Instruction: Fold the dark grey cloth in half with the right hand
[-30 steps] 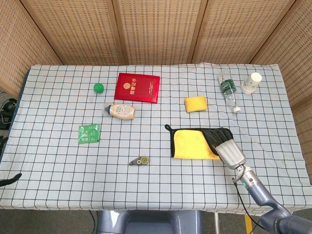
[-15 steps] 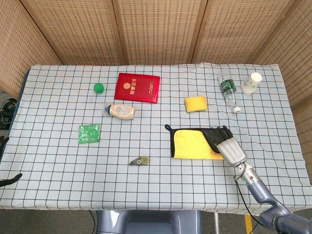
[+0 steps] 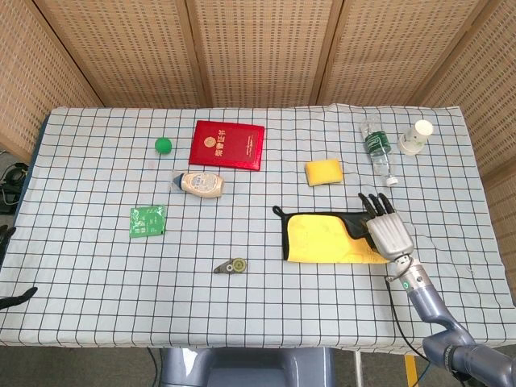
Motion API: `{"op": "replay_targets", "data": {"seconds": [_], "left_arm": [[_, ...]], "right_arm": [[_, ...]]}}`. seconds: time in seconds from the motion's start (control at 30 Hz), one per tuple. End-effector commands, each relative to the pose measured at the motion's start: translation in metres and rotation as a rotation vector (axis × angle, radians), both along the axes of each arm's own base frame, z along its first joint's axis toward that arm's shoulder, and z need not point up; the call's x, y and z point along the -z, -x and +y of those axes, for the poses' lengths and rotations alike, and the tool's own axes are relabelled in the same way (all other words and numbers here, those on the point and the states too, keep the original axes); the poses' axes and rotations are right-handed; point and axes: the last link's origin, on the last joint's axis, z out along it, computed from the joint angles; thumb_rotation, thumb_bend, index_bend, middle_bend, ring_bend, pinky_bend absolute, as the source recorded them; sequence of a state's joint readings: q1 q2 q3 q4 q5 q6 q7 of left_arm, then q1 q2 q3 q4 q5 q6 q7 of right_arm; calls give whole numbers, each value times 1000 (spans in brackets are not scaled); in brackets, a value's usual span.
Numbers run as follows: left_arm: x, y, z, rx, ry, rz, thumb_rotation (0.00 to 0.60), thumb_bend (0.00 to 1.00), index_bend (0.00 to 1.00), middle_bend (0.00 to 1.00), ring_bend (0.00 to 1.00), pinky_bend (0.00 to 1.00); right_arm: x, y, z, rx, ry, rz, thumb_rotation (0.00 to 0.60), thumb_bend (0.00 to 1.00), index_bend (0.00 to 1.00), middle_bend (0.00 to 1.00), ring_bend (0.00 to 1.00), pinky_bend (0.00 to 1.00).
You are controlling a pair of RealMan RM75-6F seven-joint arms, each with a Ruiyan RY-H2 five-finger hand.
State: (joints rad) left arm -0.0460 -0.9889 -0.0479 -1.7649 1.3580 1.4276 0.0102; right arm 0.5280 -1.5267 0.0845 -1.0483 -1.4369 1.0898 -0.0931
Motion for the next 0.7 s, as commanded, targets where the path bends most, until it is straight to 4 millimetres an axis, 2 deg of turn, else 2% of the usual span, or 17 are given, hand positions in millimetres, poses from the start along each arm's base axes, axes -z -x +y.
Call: {"op": "replay_targets", "data": {"seconds": [0.03,0.23,0.7], "left_arm": [[0,0,0,0,0,0,600,0,0,0,0,0],[0,0,0,-2,1,-1,600,0,0,0,0,0],[1,1,1,-6,5,1,600,0,0,0,0,0]], "right_arm": [[-5,-1,-10,29,19,-12,600,642,628,47,0,36],[-7,5,-24,105,42,-16,600,643,628,47,0,37],[1,18,-39,191,46,19,600,633,610,38,0,45]]}}
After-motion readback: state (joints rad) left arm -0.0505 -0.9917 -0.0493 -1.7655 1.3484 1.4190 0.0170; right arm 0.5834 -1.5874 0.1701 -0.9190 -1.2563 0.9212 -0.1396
